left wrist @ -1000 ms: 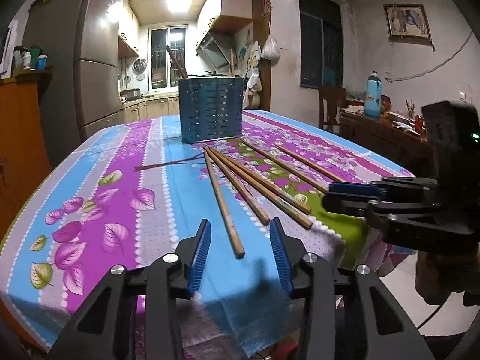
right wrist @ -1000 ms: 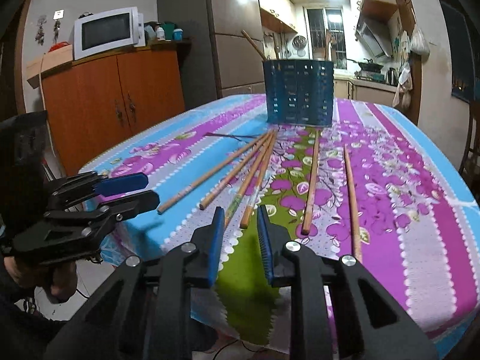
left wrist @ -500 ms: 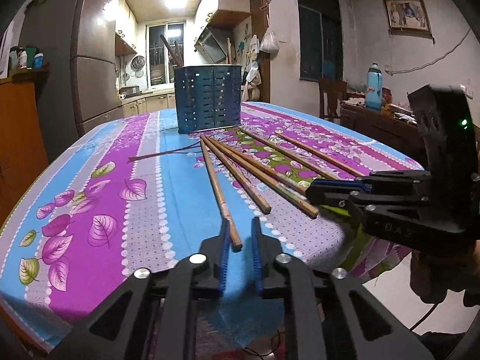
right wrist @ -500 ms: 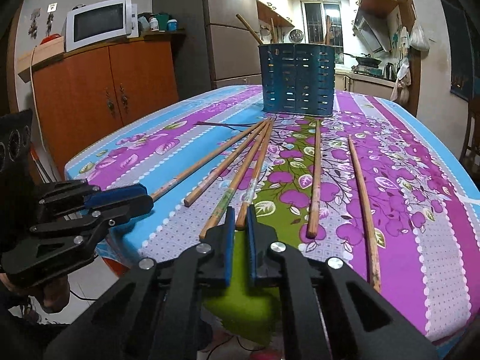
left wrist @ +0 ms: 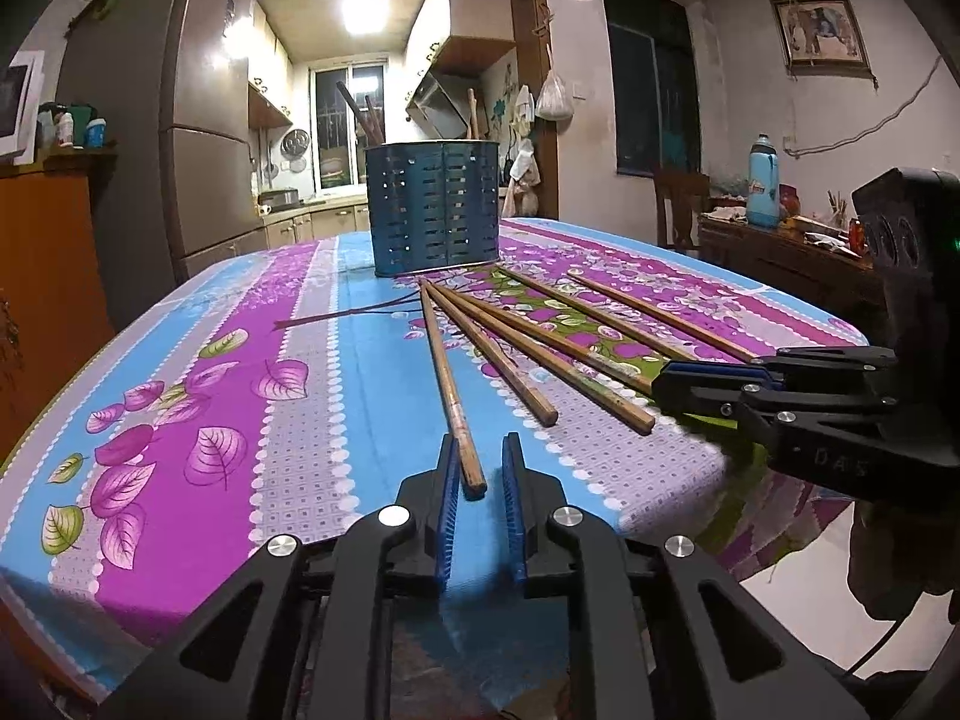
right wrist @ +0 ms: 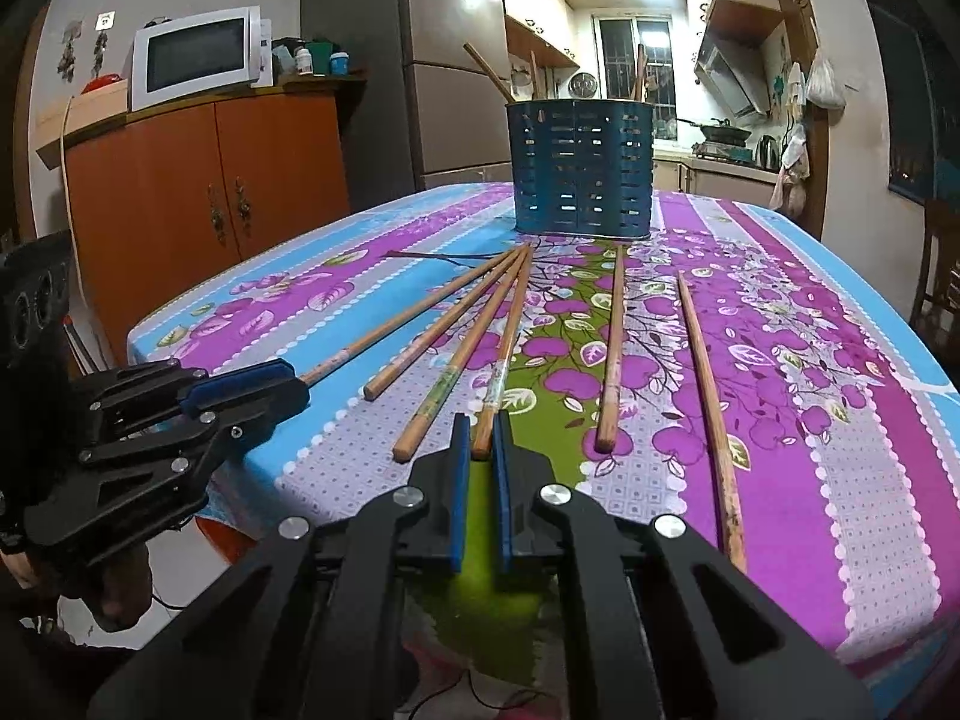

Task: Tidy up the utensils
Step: 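Close the left tool on a chopstick while the right tool grasps another, then lift the chopsticks and carry both tools to the blue holder, then lower the held chopsticks upright into the holder with both tools, then open both tools to release the chopsticks into the holder, then withdraw both tools back over the remaining chopsticks, then close the left tool on a chopstick while the right tool grasps another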

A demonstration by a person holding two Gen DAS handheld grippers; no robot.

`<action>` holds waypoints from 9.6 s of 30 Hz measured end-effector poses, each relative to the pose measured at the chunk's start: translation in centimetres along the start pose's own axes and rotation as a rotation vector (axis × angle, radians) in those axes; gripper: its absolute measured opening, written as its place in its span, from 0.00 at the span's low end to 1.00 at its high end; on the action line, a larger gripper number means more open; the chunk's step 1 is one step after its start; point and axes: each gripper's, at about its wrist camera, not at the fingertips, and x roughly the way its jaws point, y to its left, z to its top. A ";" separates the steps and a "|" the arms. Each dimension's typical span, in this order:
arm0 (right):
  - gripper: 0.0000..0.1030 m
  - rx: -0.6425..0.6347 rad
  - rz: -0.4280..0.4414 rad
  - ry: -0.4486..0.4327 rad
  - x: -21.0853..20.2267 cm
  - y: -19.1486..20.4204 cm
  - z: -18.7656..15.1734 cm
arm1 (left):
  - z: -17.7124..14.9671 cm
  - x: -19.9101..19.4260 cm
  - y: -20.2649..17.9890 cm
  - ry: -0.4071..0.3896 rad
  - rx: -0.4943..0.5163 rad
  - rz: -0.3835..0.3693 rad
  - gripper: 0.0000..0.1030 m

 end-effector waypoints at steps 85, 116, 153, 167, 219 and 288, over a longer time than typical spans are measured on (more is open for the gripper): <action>0.05 -0.095 0.013 -0.187 -7.0 -3.5 22.9 | 26.0 -2.4 2.8 -0.227 0.013 -0.043 0.07; 0.05 -0.060 -0.018 -0.257 -2.7 -9.9 41.1 | 43.4 2.2 5.6 -0.301 0.005 0.002 0.07; 0.05 0.022 0.022 -0.098 11.3 -15.4 40.0 | 42.5 19.0 10.9 -0.097 -0.085 0.048 0.07; 0.31 0.032 -0.020 -0.114 12.1 -16.8 39.6 | 41.8 20.5 12.5 -0.060 -0.125 0.105 0.34; 0.94 -0.107 -0.052 -0.329 -13.1 -5.4 20.1 | 19.8 -7.2 3.1 -0.290 0.020 0.121 0.93; 0.17 0.046 -0.047 -0.035 -1.4 -3.6 0.2 | 1.2 2.5 -6.4 -0.035 0.011 0.021 0.25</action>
